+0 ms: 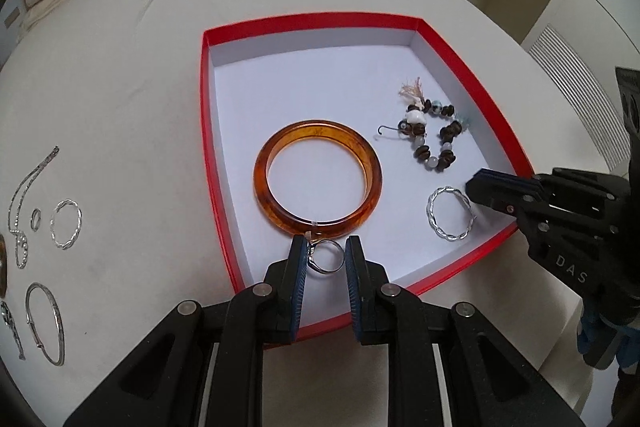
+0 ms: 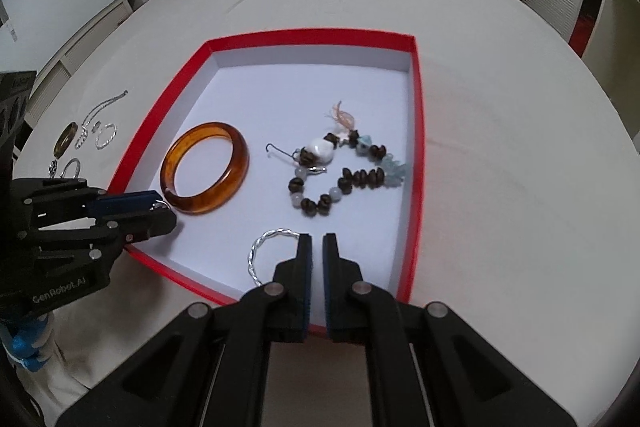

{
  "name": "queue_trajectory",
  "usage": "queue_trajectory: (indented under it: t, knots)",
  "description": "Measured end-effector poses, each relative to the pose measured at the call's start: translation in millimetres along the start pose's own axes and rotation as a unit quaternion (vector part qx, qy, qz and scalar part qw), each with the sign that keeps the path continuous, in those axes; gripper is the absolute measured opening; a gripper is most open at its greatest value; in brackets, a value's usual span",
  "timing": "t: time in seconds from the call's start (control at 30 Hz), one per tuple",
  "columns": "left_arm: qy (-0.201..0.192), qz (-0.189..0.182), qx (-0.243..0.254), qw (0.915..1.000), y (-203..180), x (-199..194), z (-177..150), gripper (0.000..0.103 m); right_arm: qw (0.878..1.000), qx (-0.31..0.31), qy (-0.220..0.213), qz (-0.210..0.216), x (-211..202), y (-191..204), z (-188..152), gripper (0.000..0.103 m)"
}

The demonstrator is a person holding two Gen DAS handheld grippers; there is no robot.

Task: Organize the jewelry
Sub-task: 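Carry the silver ring and twisted hoop into the red box and release both, then move both open tools back toward the remaining jewelry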

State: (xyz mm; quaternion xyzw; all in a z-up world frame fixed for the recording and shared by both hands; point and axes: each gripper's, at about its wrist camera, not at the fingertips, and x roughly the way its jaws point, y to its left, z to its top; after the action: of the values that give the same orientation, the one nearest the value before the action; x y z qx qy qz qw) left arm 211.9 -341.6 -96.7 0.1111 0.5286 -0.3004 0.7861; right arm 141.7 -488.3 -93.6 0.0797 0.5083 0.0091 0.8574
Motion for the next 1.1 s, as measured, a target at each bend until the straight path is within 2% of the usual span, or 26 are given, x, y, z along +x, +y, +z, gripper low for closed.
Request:
queue_trajectory:
  t: [0.07,0.13,0.27,0.37,0.47,0.63,0.73,0.77,0.83,0.87,0.9,1.1]
  knots:
    - [-0.005,0.000,-0.004,1.0000,0.7,-5.8,0.4,0.028,1.000,0.005,-0.005,-0.003,-6.3,-1.1,-0.5,0.007]
    - [-0.014,0.001,-0.008,0.9999,3.0,-17.6,-0.7,0.032,1.000,0.012,-0.013,-0.005,-15.6,-1.9,-0.3,0.007]
    - [-0.034,0.003,-0.010,0.9993,4.6,-46.7,-4.4,0.037,0.999,0.020,-0.031,-0.013,-41.8,1.6,-2.2,0.007]
    - [-0.052,0.003,-0.017,0.9985,9.5,-73.8,-12.1,0.037,0.999,0.024,-0.047,-0.014,-63.9,8.6,-3.0,0.008]
    - [-0.065,0.008,-0.028,0.9974,18.0,-103.5,-29.8,0.037,0.997,0.026,-0.068,-0.008,-92.4,21.5,-5.0,0.008]
    - [-0.061,0.040,-0.045,0.9963,40.4,-147.1,-74.2,0.037,0.995,0.025,-0.100,0.014,-133.9,54.2,-13.4,0.008]
    - [-0.075,0.061,-0.059,0.9936,55.2,-173.8,-98.7,0.038,0.993,0.025,-0.116,0.027,-154.5,76.5,-21.4,0.008]
    - [-0.081,0.069,-0.066,0.9921,61.9,-184.2,-108.3,0.040,0.992,0.024,-0.122,0.031,-161.9,85.4,-24.8,0.010]
    - [-0.096,0.087,-0.078,0.9885,74.2,-204.7,-128.4,0.044,0.990,0.022,-0.131,0.037,-172.6,98.5,-30.5,0.022]
    - [-0.103,0.097,-0.085,0.9862,81.7,-216.2,-139.3,0.048,0.990,0.020,-0.137,0.041,-179.7,107.4,-34.3,0.035]
    - [-0.110,0.107,-0.093,0.9837,89.6,-227.8,-149.6,0.048,0.989,0.018,-0.142,0.045,-185.1,114.4,-37.2,0.038]
    - [-0.146,0.140,-0.140,0.9692,129.6,-286.7,-201.6,0.048,0.985,-0.005,-0.164,0.058,-214.5,159.9,-52.9,0.038]
